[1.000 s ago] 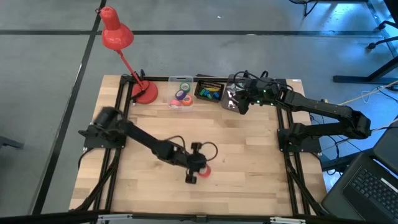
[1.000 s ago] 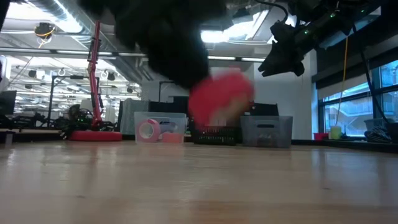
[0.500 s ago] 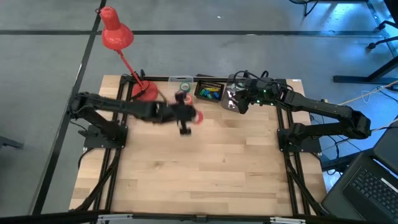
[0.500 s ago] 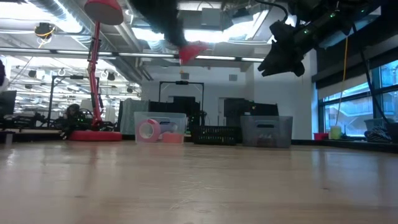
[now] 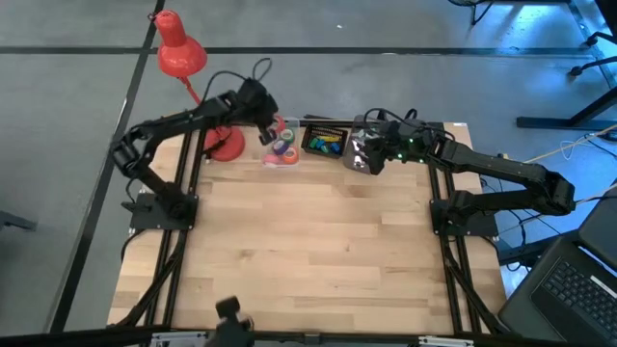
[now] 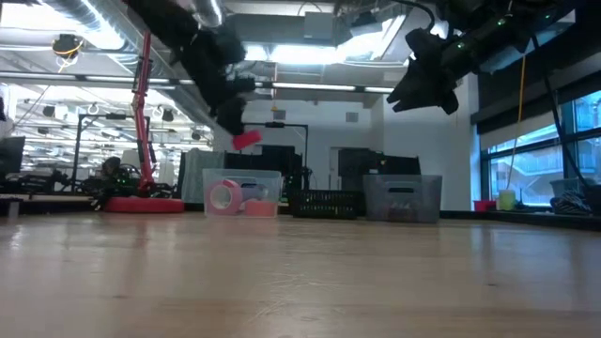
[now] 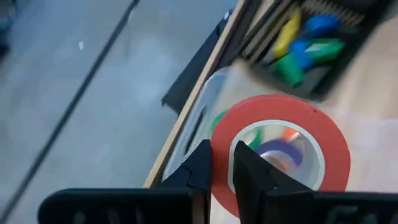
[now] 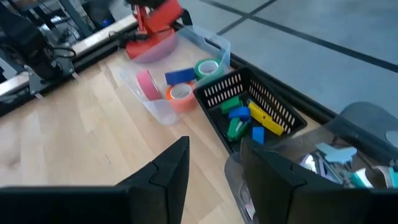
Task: Pick and place Stapler, Stapler remover, tape
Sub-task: Put the red tape into the transparent bin, then return to Home Position
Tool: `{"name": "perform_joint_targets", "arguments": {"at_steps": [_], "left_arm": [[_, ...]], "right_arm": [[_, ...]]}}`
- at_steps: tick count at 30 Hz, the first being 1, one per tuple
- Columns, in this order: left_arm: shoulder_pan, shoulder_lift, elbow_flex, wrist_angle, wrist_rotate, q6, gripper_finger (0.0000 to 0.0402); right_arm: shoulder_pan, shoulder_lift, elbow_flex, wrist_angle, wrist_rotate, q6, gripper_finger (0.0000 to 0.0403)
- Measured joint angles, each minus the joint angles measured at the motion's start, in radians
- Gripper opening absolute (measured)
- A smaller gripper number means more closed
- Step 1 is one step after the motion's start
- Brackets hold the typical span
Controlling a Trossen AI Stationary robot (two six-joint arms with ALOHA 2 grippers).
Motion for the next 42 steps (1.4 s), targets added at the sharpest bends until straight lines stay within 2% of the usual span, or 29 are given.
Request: {"name": "perform_joint_targets", "arguments": {"at_steps": [3, 7, 16, 20, 23, 29, 33, 37, 42], "left_arm": [[0.082, 0.051, 0.0, 0.008, 0.052, 0.019, 0.003], [0.134, 0.136, 0.001, 0.028, 0.1, 0.033, 0.003], [0.141, 0.307, 0.002, 0.097, 0.104, 0.055, 0.003], [0.14, 0.333, 0.004, 0.105, 0.105, 0.056, 0.003], [0.135, 0.329, 0.004, 0.109, 0.103, 0.055, 0.0056], [0.123, 0.27, 0.002, 0.121, 0.092, 0.029, 0.0166], [0.104, 0.198, 0.002, 0.108, 0.093, -0.034, 0.0217], [0.076, 0.084, 0.002, 0.108, 0.171, -0.122, 0.0236], [-0.005, -0.123, -0.025, 0.161, 0.39, -0.197, 0.0233]], "right_arm": [[0.0, 0.0, 0.0, 0.024, 0.0, -0.004, 0.0147], [0.0, 0.0, 0.0, 0.05, 0.0, -0.007, 0.0147], [0.0, 0.0, 0.0, 0.052, 0.0, -0.008, 0.0147], [0.0, 0.0, 0.0, 0.051, 0.0, -0.008, 0.0147], [0.0, 0.0, 0.0, 0.048, 0.0, -0.008, 0.0147], [0.0, 0.0, 0.0, 0.046, 0.0, -0.008, 0.0147], [0.0, 0.0, 0.0, 0.044, 0.0, -0.008, 0.0147], [0.0, 0.0, 0.0, 0.038, 0.0, -0.022, 0.0147], [0.03, -0.005, 0.0, 0.064, 0.001, -0.092, 0.0147]]}}
